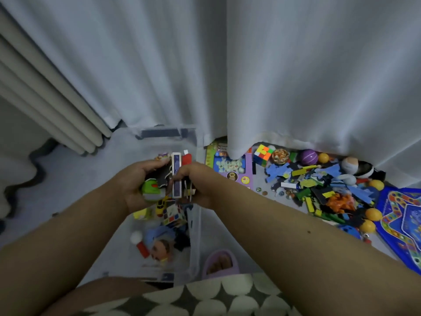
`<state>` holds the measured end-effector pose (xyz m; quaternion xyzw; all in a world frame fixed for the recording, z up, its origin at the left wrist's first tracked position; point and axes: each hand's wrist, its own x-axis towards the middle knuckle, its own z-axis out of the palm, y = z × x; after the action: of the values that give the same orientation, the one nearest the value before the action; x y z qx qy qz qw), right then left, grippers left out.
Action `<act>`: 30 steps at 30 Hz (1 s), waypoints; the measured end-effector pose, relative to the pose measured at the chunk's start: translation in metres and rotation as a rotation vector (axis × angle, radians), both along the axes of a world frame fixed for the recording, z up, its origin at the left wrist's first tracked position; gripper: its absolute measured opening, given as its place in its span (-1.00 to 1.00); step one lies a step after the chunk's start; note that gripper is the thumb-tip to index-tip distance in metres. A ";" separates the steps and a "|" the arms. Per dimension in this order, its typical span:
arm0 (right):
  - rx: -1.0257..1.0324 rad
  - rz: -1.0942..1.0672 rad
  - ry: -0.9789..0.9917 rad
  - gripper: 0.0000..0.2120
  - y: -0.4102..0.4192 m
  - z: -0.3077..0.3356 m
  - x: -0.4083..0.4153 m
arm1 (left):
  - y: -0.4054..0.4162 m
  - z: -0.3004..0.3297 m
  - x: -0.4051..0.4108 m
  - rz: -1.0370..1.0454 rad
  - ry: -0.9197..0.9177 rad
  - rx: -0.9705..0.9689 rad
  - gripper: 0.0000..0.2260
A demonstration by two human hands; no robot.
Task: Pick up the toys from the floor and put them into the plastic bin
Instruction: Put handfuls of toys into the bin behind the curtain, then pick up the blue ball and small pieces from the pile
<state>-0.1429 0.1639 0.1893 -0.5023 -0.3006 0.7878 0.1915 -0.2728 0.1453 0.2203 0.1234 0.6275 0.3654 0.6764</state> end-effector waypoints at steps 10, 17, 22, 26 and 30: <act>-0.141 -0.108 0.051 -0.58 -0.011 -0.024 -0.024 | -0.007 -0.045 -0.044 0.065 0.107 -0.249 -0.82; -0.105 -0.160 0.058 -0.44 -0.004 -0.027 -0.004 | 0.007 -0.050 -0.035 0.053 0.286 -0.177 -0.58; 0.000 -0.290 0.006 -0.70 0.008 -0.017 0.037 | 0.030 -0.039 0.000 0.127 0.380 0.107 -0.78; 0.048 -0.479 -0.116 -0.78 0.016 -0.021 0.108 | 0.044 -0.023 0.047 -0.058 0.382 0.236 -0.78; -0.015 -0.707 -0.147 -0.79 0.015 -0.042 0.187 | 0.057 -0.008 0.112 -0.332 0.320 0.265 -0.77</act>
<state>0.0441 0.1787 0.1476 -0.6319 -0.1154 0.6368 0.4265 -0.1611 0.2020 0.2126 0.3684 0.6443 0.3044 0.5970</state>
